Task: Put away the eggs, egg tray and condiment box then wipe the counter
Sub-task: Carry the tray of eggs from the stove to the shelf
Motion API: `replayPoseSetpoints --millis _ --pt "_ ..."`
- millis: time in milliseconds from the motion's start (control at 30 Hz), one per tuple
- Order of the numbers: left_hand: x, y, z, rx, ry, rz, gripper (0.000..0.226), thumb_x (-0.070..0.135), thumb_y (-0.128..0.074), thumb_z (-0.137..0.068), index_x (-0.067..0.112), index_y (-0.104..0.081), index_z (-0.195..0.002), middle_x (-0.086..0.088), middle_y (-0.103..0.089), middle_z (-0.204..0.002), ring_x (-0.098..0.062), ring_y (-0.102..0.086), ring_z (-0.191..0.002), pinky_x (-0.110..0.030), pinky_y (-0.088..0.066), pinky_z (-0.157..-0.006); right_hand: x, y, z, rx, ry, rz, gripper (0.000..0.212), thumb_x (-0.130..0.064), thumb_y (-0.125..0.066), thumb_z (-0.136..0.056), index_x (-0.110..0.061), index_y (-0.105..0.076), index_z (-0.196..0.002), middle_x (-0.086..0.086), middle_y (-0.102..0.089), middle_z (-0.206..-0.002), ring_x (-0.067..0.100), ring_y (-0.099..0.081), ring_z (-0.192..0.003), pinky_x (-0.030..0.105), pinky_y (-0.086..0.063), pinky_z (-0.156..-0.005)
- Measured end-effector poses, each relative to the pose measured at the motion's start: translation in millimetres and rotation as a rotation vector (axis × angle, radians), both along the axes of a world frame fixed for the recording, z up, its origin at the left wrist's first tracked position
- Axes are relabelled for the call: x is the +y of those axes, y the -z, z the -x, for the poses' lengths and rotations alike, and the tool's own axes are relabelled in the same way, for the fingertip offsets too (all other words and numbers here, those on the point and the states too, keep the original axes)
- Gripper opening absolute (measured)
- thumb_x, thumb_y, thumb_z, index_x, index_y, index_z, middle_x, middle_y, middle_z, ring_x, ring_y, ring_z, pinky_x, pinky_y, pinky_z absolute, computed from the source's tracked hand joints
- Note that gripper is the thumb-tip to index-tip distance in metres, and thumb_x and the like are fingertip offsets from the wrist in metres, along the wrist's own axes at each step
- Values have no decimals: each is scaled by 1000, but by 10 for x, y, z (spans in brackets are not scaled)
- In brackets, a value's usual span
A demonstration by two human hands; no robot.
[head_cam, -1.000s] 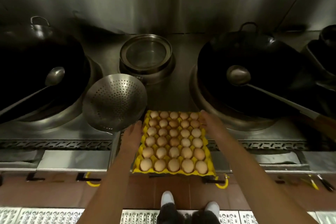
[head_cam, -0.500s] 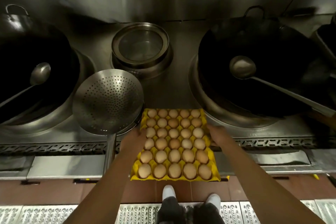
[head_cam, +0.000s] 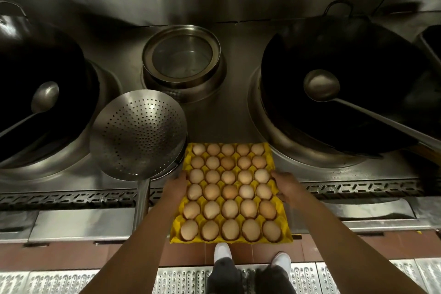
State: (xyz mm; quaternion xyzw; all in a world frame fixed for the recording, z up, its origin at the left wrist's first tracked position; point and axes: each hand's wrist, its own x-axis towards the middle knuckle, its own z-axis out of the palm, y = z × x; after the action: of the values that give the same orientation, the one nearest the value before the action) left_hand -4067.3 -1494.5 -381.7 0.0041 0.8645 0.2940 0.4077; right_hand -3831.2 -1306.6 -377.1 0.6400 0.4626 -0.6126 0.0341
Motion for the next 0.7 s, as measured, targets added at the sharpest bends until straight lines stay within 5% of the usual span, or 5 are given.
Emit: replayPoseSetpoints --millis 133,233,600,700 --pt "-46 -45 -70 80 9 -45 42 31 -43 -103 7 -61 -132 -23 -58 -135 -36 -53 -124 -32 -36 -90 -46 -25 -6 9 -78 -122 38 -34 -45 -102 -9 -64 -123 19 -66 -121 31 -63 -104 40 -51 -92" --pt "-85 -129 -117 87 9 -126 29 29 -46 -102 13 -68 -112 -18 -65 -120 -28 -57 -105 -30 -36 -85 -72 -64 10 42 -79 -155 39 -31 -40 -104 -8 -61 -127 19 -64 -125 33 -61 -112 46 -49 -100" --pt "-197 -545 -192 109 -88 -386 27 38 -56 -99 28 -70 -78 7 -69 -87 -16 -63 -94 -37 -50 -90 -220 -473 -181 193 39 -230 38 -37 -43 -103 -9 -60 -125 16 -67 -119 32 -63 -110 51 -51 -98" --pt "-246 -636 -267 70 -32 -383 28 40 -52 -100 23 -73 -93 -6 -72 -101 -25 -65 -102 -46 -52 -96 -324 -594 -305 201 80 -243 38 -37 -44 -103 -11 -59 -126 15 -66 -120 32 -63 -110 52 -50 -98"
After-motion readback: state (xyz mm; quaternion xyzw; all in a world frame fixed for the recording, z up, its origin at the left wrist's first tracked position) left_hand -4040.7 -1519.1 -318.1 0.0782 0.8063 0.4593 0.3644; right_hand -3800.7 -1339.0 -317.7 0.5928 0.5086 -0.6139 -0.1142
